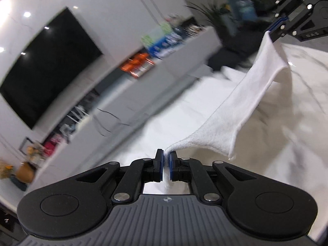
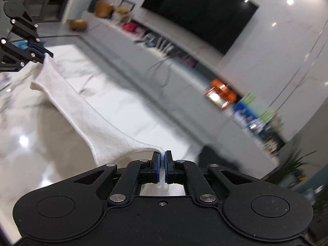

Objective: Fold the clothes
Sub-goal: 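Lay the garment flat on the table and open both grippers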

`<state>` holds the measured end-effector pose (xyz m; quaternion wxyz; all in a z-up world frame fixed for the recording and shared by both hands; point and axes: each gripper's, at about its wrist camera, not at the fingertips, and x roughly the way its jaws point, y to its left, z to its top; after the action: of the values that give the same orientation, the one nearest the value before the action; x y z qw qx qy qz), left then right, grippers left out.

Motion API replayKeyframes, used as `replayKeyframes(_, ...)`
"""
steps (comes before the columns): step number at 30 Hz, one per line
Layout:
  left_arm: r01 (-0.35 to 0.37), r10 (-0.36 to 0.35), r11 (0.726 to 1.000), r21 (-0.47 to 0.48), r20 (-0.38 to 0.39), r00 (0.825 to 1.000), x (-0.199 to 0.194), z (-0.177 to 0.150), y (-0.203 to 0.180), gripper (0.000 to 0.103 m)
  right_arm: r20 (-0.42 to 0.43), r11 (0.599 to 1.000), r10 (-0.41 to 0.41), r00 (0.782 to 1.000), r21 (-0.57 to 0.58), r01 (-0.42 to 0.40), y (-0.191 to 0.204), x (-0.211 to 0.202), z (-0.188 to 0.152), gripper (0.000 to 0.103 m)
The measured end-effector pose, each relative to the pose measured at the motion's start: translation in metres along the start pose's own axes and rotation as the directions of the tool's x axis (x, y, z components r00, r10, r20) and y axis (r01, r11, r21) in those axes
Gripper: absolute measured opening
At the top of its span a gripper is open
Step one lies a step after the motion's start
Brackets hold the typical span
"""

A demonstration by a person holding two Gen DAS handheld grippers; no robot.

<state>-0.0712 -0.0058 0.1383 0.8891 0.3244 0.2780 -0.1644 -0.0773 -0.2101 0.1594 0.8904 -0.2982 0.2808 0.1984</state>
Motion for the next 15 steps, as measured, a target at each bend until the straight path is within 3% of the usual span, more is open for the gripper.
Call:
replayKeyframes(3, 0.077, -0.076, 0.997, 0.015, -0.043, 0.996, 0.002, -0.017, -0.008, 0.005, -0.054, 0.997, 0.081, 0.995, -0.012, -0.081, 0.017, 0.003, -0.023, 0.002)
replayKeyframes(7, 0.154, -0.151, 0.988, 0.02, -0.101, 0.983, 0.008, -0.041, -0.028, 0.005, -0.14, 0.983, 0.184, 0.973, 0.002, -0.185, 0.041, 0.008, -0.056, 0.002)
replayKeyframes(15, 0.238, -0.236, 0.971, -0.008, -0.168, 0.957, 0.002, -0.075, -0.055, 0.004, -0.215, 0.957, 0.29, 0.933, 0.048, -0.286, 0.069, 0.011, -0.103, 0.002)
